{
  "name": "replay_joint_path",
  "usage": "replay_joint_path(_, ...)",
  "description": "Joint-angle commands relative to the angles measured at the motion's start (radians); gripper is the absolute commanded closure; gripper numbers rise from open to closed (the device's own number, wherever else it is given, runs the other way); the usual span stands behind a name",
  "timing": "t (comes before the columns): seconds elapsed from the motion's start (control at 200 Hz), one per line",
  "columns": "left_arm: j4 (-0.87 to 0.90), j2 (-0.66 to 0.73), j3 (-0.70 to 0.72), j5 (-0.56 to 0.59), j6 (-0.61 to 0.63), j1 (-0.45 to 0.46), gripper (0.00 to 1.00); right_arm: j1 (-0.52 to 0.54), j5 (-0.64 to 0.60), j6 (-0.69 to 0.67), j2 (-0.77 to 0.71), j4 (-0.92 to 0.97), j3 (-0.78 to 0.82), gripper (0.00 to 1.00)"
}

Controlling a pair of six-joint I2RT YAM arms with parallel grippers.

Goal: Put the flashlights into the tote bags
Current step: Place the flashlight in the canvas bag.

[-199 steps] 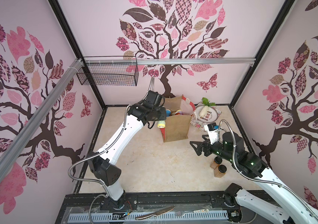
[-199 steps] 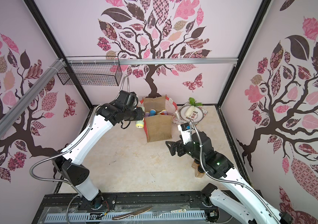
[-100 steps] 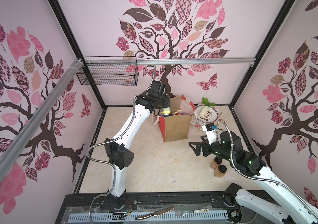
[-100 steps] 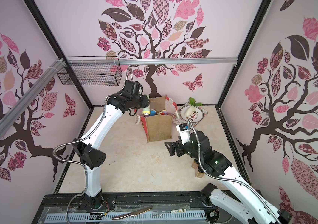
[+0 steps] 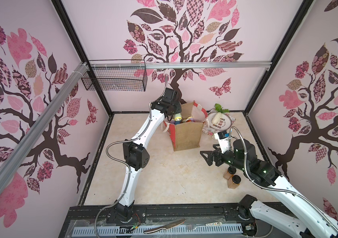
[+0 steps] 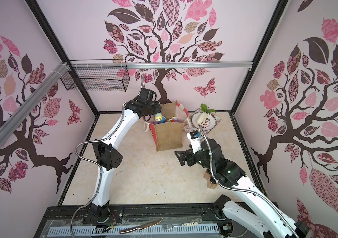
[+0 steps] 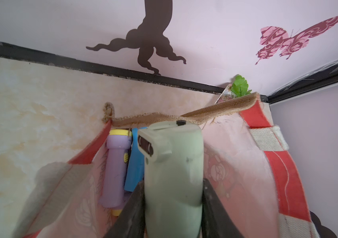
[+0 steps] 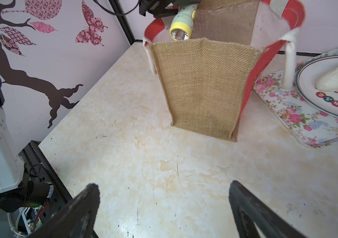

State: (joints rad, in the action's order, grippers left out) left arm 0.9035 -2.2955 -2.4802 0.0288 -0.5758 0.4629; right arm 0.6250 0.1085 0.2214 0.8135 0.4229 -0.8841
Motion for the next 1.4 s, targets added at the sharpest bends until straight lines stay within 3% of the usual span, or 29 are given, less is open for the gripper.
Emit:
replay_joint_path(0.0, -0.025, -0.032, -0.043, 0.025, -0.016, 0.008, 0.97, -0.004, -0.003, -0.01, -0.003, -0.009, -0.058, 0.0)
replay_joint_path(1.055, -0.035, -0.157, 0.032, 0.085, 0.016, 0.022, 0.94, -0.011, -0.044, -0.047, -0.039, -0.015, -0.029, 0.0)
replay_joint_path(1.255, -0.045, -0.136, 0.034, 0.082, 0.033, 0.026, 0.83, -0.011, -0.046, -0.045, -0.046, -0.013, -0.023, 0.0)
replay_joint_path(1.395, -0.051, -0.11, 0.035, 0.081, 0.044, 0.028, 0.66, -0.013, -0.04, -0.046, -0.047, -0.019, -0.02, 0.0)
